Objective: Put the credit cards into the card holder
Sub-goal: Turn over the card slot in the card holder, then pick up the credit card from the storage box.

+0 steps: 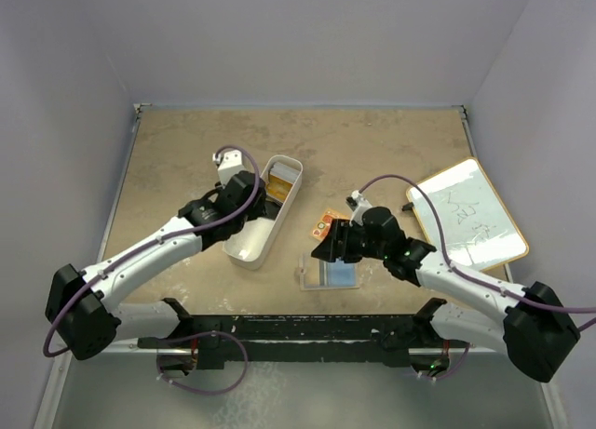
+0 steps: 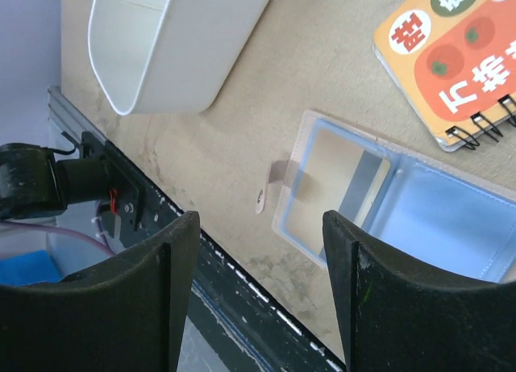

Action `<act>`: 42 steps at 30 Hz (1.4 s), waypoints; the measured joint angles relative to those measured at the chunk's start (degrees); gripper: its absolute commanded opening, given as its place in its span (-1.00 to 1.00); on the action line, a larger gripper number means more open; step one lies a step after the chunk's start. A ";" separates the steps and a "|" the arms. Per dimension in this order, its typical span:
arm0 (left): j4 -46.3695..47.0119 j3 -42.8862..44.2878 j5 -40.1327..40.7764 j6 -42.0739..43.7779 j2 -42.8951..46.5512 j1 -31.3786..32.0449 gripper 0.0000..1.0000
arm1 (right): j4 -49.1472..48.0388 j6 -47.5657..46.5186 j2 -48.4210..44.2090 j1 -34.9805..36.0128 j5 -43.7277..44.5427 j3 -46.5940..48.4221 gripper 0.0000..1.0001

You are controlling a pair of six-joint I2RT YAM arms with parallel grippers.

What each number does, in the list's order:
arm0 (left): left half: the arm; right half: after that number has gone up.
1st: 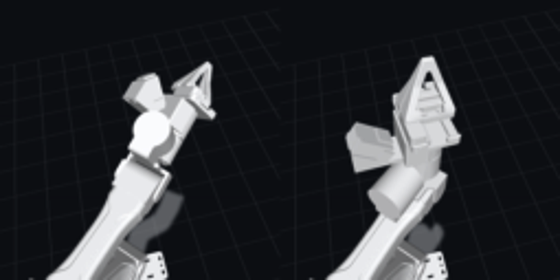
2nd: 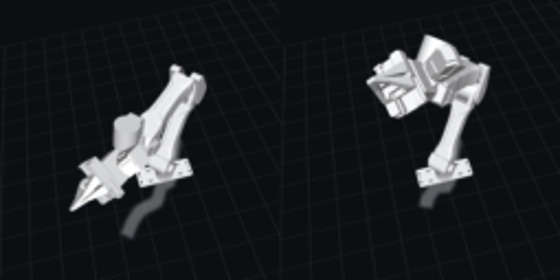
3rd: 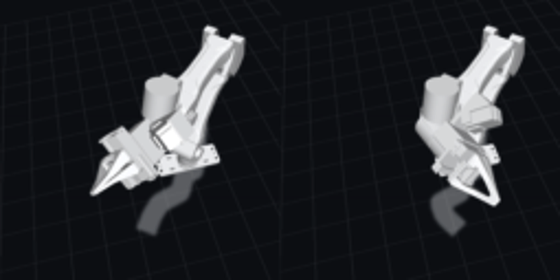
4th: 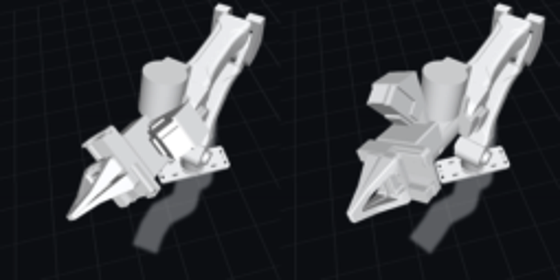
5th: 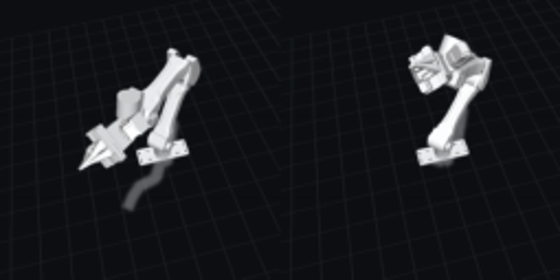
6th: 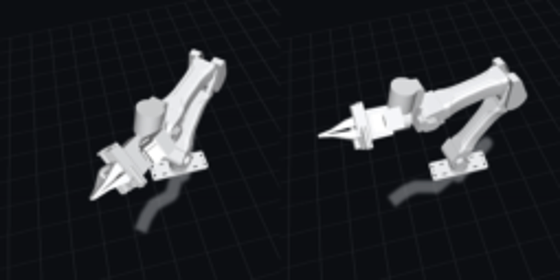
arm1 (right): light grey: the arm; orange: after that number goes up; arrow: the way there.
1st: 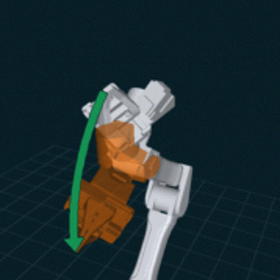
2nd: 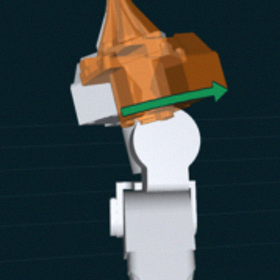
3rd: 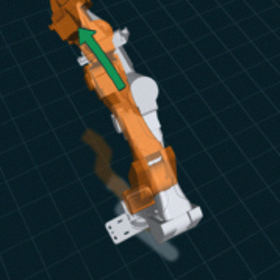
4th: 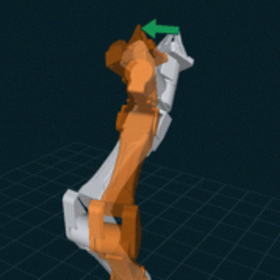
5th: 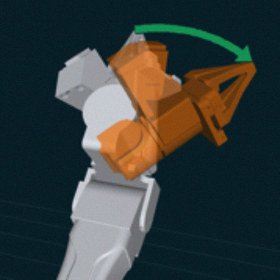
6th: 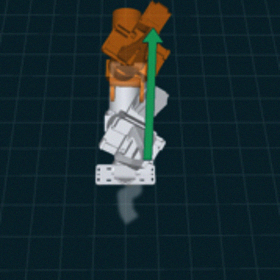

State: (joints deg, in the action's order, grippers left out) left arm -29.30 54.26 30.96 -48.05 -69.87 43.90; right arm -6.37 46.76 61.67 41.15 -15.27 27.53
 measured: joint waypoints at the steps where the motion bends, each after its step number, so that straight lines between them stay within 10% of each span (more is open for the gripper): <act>1: -0.61 1.01 0.20 0.79 -0.20 -0.94 -0.02 | 0.48 -0.55 -0.52 0.00 0.76 0.35 0.29; 11: -1.25 4.20 -5.44 3.15 -0.79 -14.21 0.06 | 9.60 -10.73 3.13 0.04 8.39 17.25 0.28; 22: 3.39 -12.02 -22.10 -1.16 8.61 -33.97 0.06 | 13.49 -27.61 24.72 0.31 12.66 43.74 0.26; 42: 14.19 -23.45 -35.80 -6.86 10.60 -35.93 0.01 | 18.05 -61.27 57.35 10.78 30.36 68.50 0.48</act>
State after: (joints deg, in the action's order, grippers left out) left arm -15.11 30.81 -4.84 -54.92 -59.27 7.97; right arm 11.68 -14.50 119.02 51.92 15.09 96.03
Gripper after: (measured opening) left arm 0.508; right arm 0.705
